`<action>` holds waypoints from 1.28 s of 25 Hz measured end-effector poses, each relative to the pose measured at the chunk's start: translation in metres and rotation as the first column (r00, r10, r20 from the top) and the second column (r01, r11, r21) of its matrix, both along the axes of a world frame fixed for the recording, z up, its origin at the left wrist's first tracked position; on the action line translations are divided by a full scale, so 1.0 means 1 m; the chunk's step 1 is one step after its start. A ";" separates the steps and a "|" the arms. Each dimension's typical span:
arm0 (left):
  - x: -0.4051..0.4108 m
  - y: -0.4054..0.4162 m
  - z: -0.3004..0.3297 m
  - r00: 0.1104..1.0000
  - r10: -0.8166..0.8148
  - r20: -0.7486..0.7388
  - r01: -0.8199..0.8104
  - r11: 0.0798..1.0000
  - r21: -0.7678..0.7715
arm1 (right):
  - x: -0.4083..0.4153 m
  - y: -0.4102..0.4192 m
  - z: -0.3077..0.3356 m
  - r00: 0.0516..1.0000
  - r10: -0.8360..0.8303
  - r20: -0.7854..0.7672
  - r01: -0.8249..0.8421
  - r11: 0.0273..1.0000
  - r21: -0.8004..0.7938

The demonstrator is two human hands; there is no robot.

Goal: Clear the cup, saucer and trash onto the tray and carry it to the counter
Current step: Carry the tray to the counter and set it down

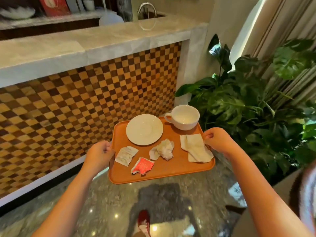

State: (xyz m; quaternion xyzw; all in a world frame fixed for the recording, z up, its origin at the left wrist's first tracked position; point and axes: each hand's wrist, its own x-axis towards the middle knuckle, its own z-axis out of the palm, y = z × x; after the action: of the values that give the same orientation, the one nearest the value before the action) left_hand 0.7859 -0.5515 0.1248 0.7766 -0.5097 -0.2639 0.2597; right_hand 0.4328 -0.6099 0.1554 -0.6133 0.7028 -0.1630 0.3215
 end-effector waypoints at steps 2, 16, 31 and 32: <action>0.009 -0.044 0.005 1.000 -0.009 0.006 0.009 1.000 -0.028 | 0.010 -0.045 0.008 1.000 -0.005 -0.001 0.005 1.000 -0.011; 0.025 -0.338 0.068 1.000 0.009 0.015 -0.006 0.989 -0.149 | 0.032 -0.357 0.075 1.000 0.002 0.031 0.000 0.999 -0.044; -0.002 -0.603 0.134 0.979 0.154 -0.131 -0.189 0.927 -0.325 | 0.012 -0.689 0.169 0.981 0.192 -0.027 -0.193 0.979 -0.069; 0.002 -0.621 0.134 0.976 0.163 -0.142 -0.202 0.922 -0.331 | 0.017 -0.709 0.171 0.981 0.191 -0.027 -0.193 0.978 -0.079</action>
State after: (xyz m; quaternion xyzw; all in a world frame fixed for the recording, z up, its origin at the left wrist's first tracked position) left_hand 0.7880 -1.1723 0.2591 0.7473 -0.4581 -0.1885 0.4429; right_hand 0.4494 -1.3184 0.3261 -0.6924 0.6361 -0.1536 0.3038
